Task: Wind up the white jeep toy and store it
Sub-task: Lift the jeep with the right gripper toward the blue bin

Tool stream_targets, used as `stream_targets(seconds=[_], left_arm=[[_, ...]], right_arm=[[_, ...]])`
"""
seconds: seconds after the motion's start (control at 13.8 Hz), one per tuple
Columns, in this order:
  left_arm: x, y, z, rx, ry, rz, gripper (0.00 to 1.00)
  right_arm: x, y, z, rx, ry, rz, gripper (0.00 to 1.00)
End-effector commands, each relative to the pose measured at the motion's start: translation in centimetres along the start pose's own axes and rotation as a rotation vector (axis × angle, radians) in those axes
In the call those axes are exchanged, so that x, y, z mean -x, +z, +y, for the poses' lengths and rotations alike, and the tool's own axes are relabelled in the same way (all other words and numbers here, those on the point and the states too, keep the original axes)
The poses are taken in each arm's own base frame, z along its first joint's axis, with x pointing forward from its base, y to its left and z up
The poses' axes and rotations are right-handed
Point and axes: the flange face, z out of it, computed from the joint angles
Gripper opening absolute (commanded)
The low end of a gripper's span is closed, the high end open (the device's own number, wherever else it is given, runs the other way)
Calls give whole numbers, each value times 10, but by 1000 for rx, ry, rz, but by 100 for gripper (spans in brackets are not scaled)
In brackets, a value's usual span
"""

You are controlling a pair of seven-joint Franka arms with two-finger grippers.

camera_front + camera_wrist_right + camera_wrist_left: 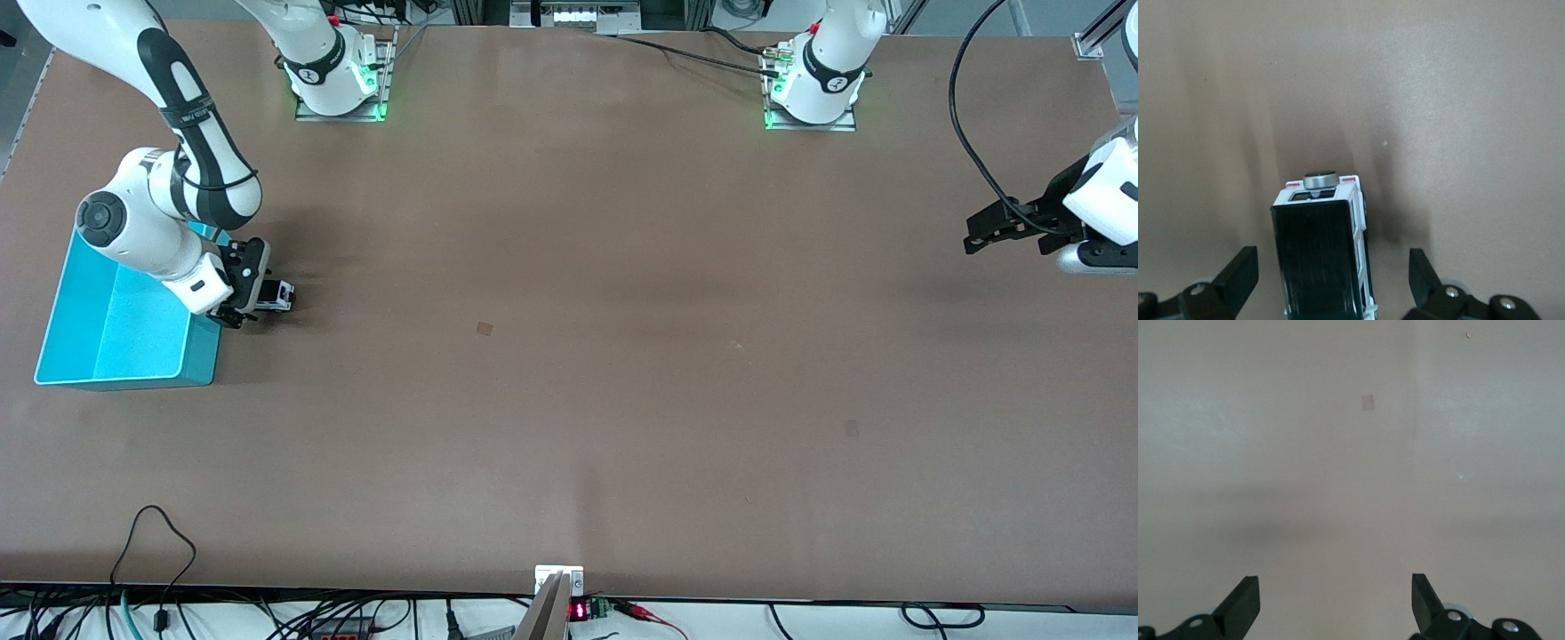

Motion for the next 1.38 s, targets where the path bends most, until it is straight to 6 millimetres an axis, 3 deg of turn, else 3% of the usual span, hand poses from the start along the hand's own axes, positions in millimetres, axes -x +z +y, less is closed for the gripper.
stream_targets(seconds=[0.0, 0.07, 0.36, 0.65, 0.87, 1.3], left_arm=[[3, -8, -2, -19, 7, -3, 100], [3, -8, -2, -19, 7, -3, 100], [3, -8, -3, -19, 5, -3, 100], [3, -7, -3, -19, 5, -6, 100], [3, -7, -2, -19, 7, -6, 100], [3, -7, -2, -19, 7, -6, 100]], right_arm=[[2, -5, -6, 18, -10, 14, 100], [2, -5, -6, 18, -10, 14, 98], [1, -6, -5, 19, -18, 13, 38], [-4, -10, -2, 29, -27, 14, 1], [-26, -32, 14, 77, -60, 18, 0], [-67, -117, 56, 178, 65, 60, 0]])
